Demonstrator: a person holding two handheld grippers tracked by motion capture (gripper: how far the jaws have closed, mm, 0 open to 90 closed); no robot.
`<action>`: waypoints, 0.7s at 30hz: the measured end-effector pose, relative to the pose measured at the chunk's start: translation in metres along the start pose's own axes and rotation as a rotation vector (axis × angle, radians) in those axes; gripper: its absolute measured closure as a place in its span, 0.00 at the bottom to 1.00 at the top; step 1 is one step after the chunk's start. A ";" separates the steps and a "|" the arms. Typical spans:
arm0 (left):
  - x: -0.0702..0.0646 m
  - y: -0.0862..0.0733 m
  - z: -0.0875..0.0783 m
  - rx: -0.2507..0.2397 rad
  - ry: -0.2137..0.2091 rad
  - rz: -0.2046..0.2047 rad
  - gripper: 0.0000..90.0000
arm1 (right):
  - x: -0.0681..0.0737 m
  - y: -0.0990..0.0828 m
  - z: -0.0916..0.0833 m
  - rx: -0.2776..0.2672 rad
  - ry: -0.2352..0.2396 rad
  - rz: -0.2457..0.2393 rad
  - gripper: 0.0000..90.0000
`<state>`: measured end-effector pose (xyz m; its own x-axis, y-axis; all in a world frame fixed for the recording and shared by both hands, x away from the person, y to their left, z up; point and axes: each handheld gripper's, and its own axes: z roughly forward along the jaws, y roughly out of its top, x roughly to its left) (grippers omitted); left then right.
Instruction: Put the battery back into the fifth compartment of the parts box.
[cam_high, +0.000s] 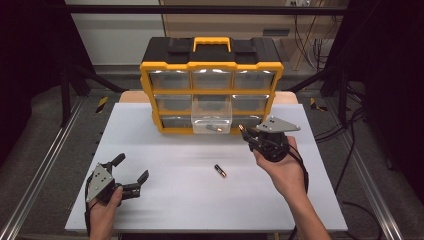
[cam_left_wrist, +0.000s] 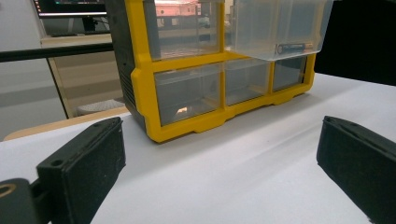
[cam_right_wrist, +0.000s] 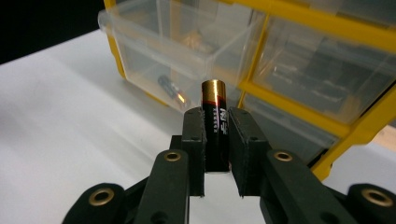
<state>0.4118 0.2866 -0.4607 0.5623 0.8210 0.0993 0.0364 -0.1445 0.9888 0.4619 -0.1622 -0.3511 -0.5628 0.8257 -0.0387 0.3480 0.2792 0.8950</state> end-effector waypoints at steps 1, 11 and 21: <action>0.000 0.000 0.000 0.000 0.000 0.000 0.01 | 0.000 0.004 -0.001 -0.007 -0.001 -0.001 0.86; -0.001 0.000 0.000 0.001 -0.003 0.000 0.01 | -0.002 0.040 0.000 -0.043 -0.026 -0.008 0.85; -0.002 0.000 0.001 0.002 -0.008 0.012 0.01 | 0.000 0.073 0.007 -0.063 -0.016 -0.033 0.85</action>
<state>0.4116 0.2848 -0.4608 0.5689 0.8150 0.1103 0.0312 -0.1554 0.9874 0.4927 -0.1380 -0.2893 -0.5613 0.8241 -0.0755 0.2814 0.2758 0.9191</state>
